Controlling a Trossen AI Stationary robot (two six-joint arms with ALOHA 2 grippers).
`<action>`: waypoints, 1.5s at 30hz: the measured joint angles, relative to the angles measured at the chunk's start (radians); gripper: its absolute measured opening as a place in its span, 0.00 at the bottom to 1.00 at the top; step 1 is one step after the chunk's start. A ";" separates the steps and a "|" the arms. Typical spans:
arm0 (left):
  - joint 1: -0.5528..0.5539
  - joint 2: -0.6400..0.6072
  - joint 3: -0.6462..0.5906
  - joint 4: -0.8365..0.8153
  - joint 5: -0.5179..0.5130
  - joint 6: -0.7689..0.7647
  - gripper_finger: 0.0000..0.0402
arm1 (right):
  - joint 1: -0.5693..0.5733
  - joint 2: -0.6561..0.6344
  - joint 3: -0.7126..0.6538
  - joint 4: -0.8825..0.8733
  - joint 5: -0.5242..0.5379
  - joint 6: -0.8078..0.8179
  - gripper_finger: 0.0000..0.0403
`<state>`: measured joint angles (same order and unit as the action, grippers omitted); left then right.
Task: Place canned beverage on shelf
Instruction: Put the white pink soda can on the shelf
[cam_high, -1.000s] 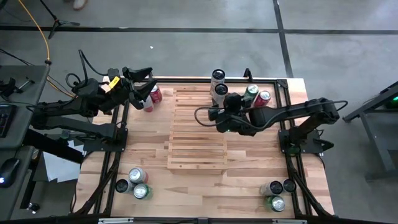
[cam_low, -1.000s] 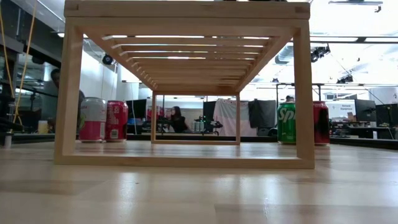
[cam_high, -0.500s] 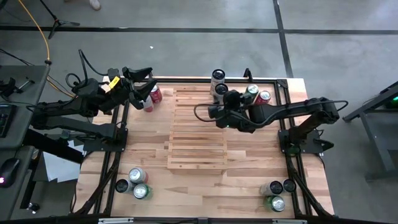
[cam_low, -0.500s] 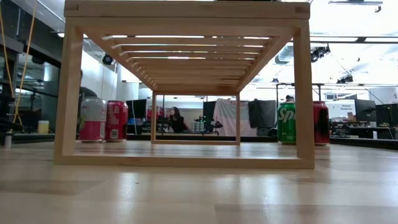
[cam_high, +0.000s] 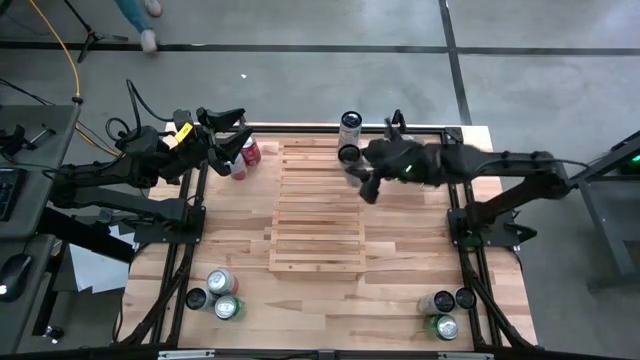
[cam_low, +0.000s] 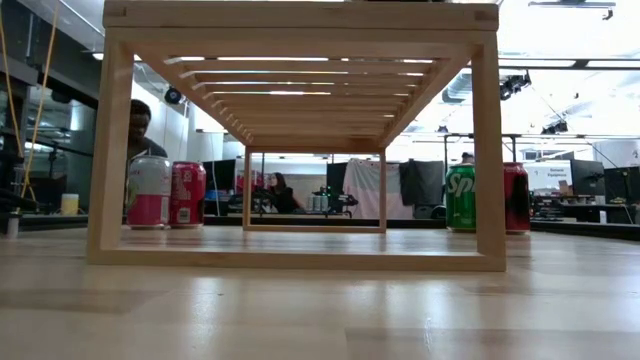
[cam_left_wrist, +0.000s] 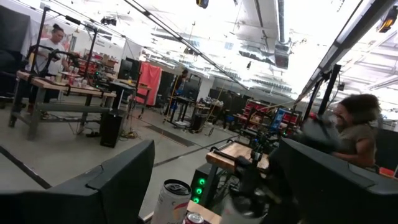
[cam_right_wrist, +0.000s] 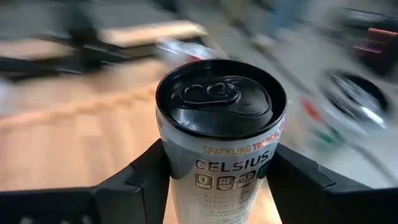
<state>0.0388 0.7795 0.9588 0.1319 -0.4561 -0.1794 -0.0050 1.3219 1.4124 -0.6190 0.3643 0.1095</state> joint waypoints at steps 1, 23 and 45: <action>0.000 0.000 0.000 0.000 0.000 0.000 0.83 | -0.021 -0.014 0.000 0.026 -0.100 -0.024 0.51; 0.000 0.000 0.000 0.001 0.000 -0.001 0.83 | -0.244 -0.001 0.000 0.423 -1.074 0.005 0.51; 0.000 0.076 0.001 0.001 0.113 -0.107 0.83 | -0.388 -0.001 -0.164 0.194 -0.855 -0.238 0.51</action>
<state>0.0387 0.8551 0.9596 0.1333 -0.3428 -0.2867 -0.3925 1.3205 1.2481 -0.4246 -0.4912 -0.1286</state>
